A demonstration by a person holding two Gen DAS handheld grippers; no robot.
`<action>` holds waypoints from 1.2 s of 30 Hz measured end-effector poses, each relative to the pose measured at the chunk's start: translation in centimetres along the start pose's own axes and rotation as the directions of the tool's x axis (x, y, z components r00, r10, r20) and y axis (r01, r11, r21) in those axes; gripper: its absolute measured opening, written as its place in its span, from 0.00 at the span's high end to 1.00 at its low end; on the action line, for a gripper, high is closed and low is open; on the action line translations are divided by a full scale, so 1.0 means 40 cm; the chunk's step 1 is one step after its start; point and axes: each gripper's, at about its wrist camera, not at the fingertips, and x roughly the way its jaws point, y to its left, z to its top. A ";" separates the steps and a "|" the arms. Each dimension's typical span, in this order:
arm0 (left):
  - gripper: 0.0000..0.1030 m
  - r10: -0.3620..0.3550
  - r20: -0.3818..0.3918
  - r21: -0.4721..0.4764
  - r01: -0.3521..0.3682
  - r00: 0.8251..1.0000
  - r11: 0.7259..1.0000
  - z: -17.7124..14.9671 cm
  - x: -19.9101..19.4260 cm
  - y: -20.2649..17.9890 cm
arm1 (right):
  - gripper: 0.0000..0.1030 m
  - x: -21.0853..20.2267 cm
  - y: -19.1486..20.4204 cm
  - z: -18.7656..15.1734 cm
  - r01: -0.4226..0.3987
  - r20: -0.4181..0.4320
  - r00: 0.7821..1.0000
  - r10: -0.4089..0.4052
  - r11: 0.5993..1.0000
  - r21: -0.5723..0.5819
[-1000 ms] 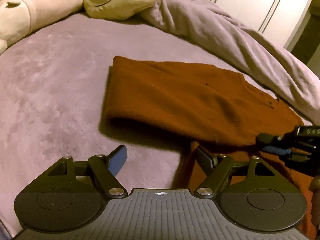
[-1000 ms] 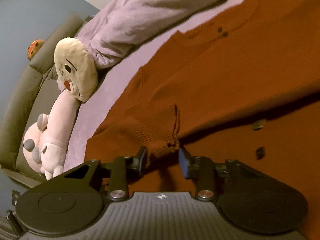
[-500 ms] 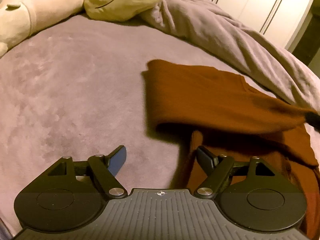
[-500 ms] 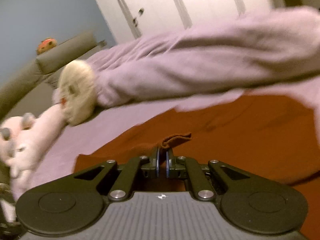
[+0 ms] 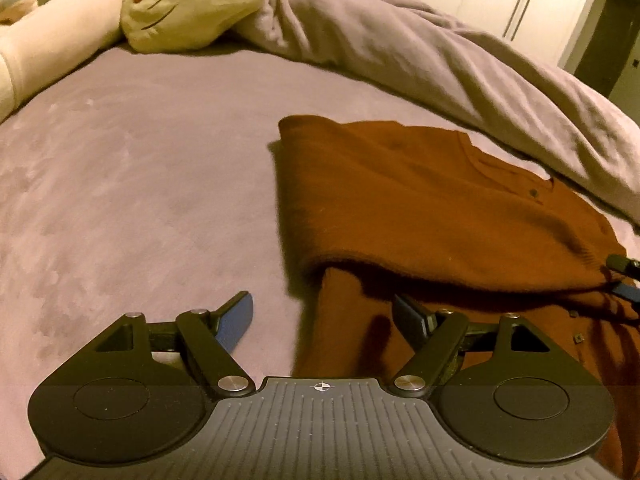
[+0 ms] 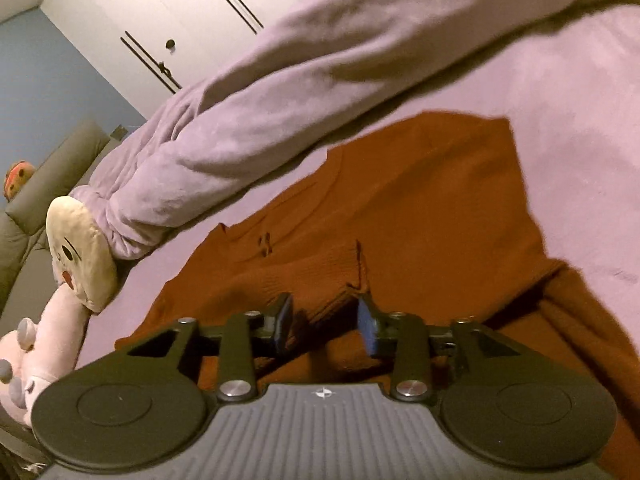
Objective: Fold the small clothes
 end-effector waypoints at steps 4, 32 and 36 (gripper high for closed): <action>0.20 0.021 -0.009 0.011 -0.020 1.000 1.000 0.005 0.014 -0.010 | 0.68 0.044 0.009 -0.004 -0.069 -0.031 0.997 0.071 0.996 0.063; 0.19 0.118 -0.006 0.022 -0.118 0.993 0.993 0.036 0.013 -0.015 | 0.95 -0.005 -0.026 0.042 0.304 0.145 0.952 -0.270 0.891 -0.338; 0.13 0.104 0.056 0.057 -0.107 0.993 0.993 0.045 -0.029 -0.038 | 0.89 -0.021 -0.069 0.038 0.256 0.143 0.963 -0.226 0.935 -0.244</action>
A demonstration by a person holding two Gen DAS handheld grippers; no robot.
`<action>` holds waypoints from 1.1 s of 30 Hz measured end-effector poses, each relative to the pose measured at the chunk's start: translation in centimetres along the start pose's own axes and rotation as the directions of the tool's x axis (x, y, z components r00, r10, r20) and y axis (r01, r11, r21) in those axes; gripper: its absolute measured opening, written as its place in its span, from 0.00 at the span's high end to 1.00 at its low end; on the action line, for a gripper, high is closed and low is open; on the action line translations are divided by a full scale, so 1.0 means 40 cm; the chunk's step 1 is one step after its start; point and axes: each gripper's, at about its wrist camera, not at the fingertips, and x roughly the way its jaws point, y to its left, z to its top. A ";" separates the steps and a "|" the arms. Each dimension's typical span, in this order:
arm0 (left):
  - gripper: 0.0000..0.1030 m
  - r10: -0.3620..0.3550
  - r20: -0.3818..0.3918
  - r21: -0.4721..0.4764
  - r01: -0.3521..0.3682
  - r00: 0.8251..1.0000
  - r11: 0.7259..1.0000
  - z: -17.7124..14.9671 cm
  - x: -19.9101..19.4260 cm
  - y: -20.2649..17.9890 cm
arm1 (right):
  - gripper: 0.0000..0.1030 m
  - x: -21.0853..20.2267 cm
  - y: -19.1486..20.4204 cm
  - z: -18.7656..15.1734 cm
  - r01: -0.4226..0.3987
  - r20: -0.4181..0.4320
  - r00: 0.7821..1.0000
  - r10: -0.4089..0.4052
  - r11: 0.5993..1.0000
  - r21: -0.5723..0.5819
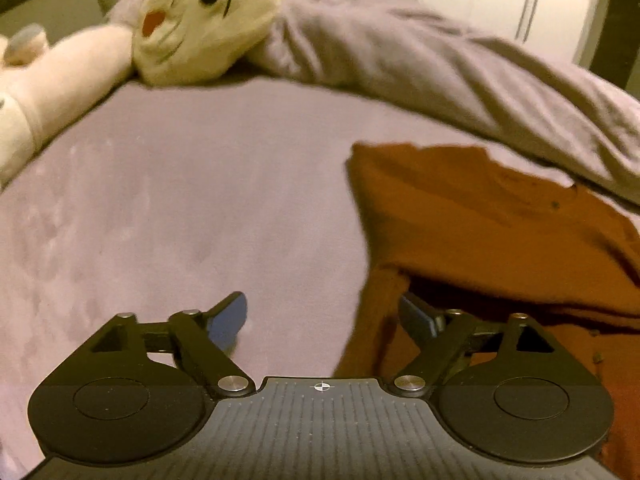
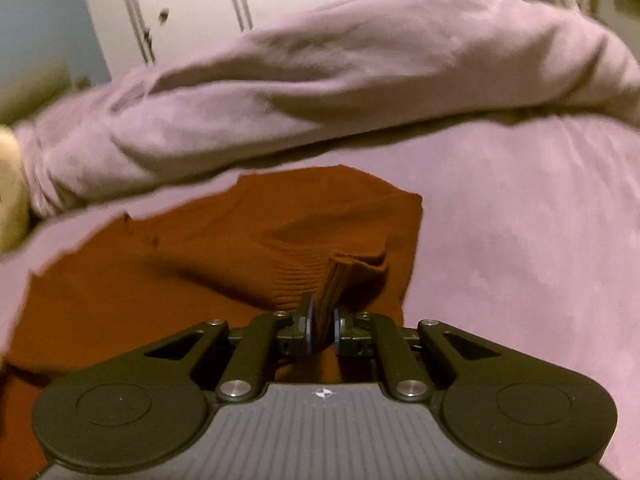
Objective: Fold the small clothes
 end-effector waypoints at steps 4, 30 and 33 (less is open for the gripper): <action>0.12 -0.019 0.015 0.010 0.019 1.000 1.000 0.028 -0.008 -0.033 | 0.81 -0.003 -0.026 0.011 -0.076 0.002 0.997 0.076 0.991 0.111; 0.07 0.035 -0.086 0.093 -0.026 0.996 0.995 0.035 0.131 -0.145 | 0.93 0.038 -0.001 0.005 -0.039 -0.005 0.999 0.039 0.987 -0.153; 0.05 0.050 -0.099 0.111 -0.039 0.994 0.993 0.034 0.145 -0.136 | 0.90 0.037 0.004 0.003 -0.029 -0.008 1.000 0.028 0.981 -0.193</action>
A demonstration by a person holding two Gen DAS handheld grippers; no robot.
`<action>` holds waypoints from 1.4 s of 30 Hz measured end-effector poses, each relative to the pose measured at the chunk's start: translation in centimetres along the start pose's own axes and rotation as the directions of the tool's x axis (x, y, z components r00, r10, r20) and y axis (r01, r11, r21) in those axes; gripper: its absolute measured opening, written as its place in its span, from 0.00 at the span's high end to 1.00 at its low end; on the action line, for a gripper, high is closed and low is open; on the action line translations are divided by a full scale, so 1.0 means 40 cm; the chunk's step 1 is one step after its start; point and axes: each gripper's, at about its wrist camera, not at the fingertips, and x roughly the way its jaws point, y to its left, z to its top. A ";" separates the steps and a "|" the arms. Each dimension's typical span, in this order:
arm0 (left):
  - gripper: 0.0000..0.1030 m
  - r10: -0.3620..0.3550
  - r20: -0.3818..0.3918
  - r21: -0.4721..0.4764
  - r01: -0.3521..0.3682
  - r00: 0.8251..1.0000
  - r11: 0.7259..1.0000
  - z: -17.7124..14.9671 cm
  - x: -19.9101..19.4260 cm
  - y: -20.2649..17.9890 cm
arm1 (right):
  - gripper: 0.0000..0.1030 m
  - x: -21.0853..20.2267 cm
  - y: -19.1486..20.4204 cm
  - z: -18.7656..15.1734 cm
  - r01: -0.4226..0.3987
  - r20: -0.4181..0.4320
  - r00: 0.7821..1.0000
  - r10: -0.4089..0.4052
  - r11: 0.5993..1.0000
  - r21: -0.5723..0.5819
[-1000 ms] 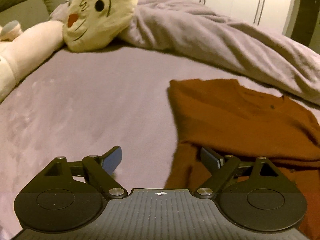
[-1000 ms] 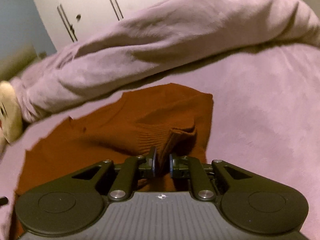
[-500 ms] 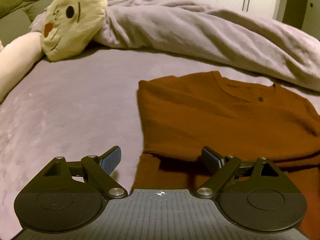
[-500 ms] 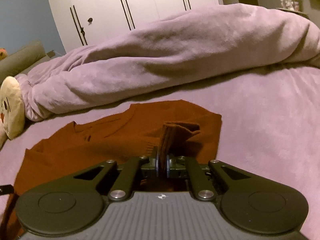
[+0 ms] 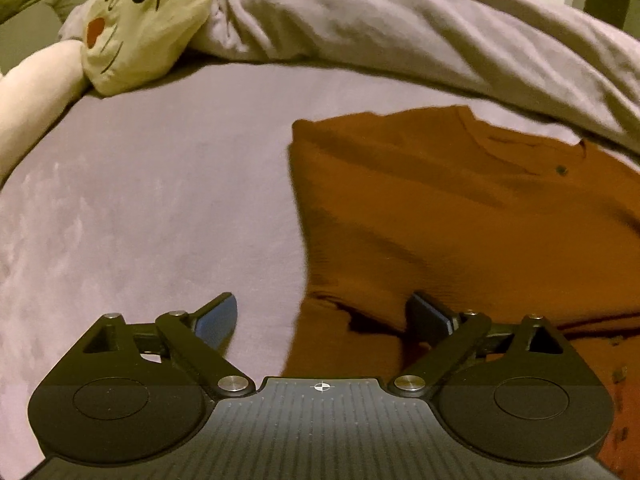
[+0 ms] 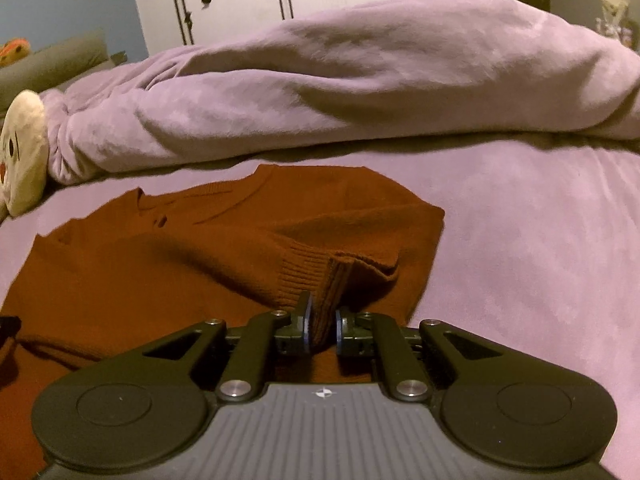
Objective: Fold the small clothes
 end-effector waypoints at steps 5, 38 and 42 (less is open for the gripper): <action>0.04 0.059 -0.011 -0.028 -0.059 0.998 0.998 0.003 -0.019 0.038 | 0.42 -0.014 0.017 0.003 0.141 -0.005 0.990 -0.142 0.985 -0.095; 0.06 -0.166 -0.100 -0.238 0.138 0.981 0.961 -0.368 -0.308 0.201 | 0.47 -0.530 -0.063 -0.367 0.129 -0.086 0.989 -0.122 0.988 0.086; 0.15 -0.177 -0.124 -0.253 0.142 0.976 0.957 -0.382 -0.298 0.205 | 0.54 -0.545 -0.106 -0.404 0.097 -0.123 0.989 -0.077 0.981 0.167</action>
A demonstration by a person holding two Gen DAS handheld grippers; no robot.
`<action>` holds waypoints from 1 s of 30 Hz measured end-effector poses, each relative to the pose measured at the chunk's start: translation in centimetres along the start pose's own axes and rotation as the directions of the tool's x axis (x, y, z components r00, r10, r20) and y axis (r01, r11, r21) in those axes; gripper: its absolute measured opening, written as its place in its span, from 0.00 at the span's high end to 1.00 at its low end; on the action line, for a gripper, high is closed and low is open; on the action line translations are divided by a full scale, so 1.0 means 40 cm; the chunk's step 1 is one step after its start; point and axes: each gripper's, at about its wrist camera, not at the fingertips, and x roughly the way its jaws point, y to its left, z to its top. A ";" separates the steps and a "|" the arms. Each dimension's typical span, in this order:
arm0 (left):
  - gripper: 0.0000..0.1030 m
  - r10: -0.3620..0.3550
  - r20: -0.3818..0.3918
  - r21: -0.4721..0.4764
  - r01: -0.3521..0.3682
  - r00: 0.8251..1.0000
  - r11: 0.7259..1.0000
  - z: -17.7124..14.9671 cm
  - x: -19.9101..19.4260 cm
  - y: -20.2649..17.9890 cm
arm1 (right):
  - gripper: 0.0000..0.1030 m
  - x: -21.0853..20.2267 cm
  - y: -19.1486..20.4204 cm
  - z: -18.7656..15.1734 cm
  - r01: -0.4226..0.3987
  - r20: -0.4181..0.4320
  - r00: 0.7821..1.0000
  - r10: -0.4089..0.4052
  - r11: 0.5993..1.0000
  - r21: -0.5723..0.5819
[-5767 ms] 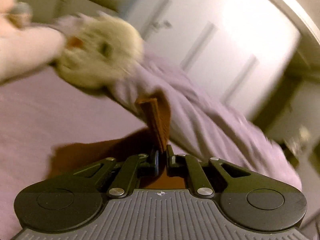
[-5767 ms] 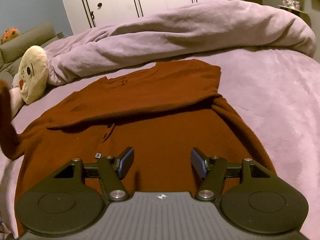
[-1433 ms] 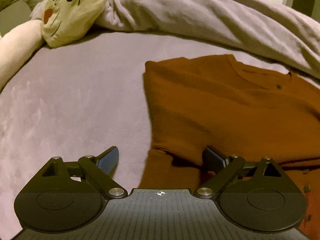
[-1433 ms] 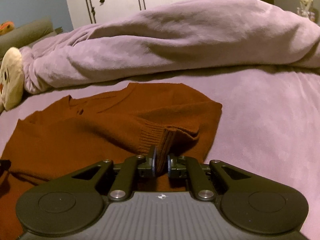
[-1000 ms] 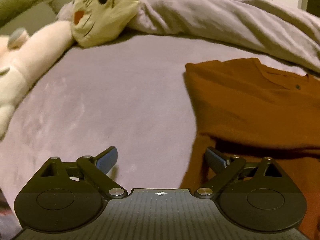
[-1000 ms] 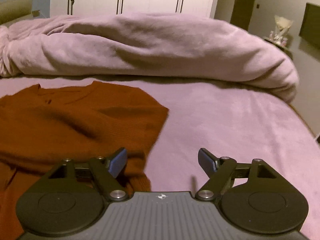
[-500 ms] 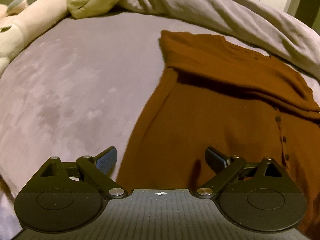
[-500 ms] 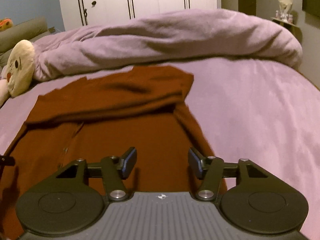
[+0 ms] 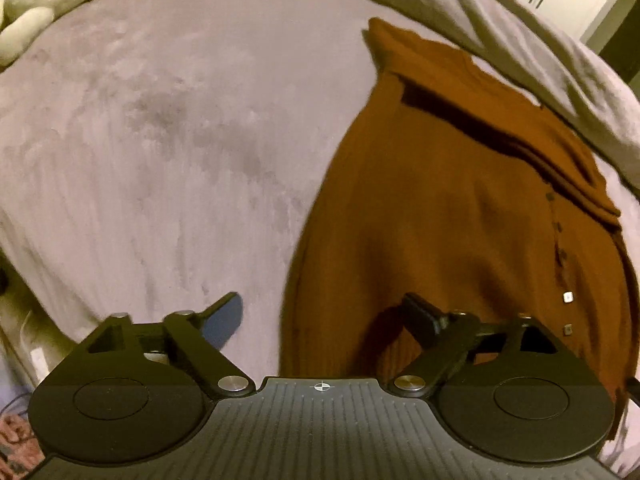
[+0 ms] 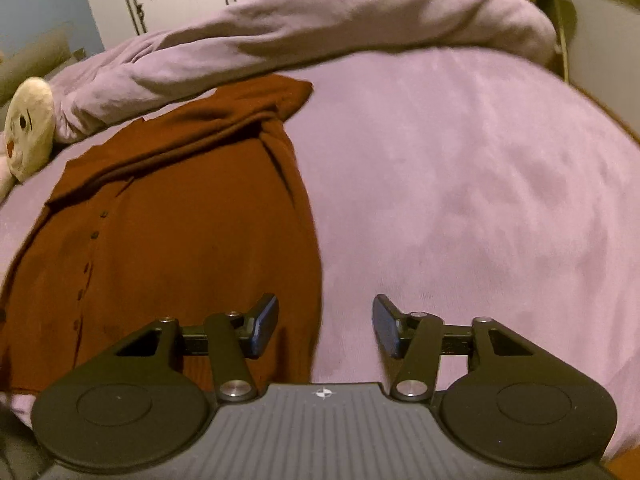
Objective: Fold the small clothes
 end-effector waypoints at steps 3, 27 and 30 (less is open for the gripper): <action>0.21 -0.007 0.004 0.006 0.007 1.000 1.000 -0.001 -0.001 -0.006 | 0.63 0.004 -0.009 -0.009 -0.054 -0.023 0.998 0.055 0.998 0.040; 0.92 -0.246 -0.118 0.089 0.257 0.962 0.962 0.116 -0.025 -0.029 | 0.96 0.044 0.001 0.061 -0.285 -0.164 0.938 0.304 0.950 0.128; 0.92 -0.329 -0.057 0.033 0.331 0.943 0.943 0.191 -0.055 -0.035 | 0.96 0.044 0.001 0.114 -0.348 -0.124 0.918 0.376 0.916 0.200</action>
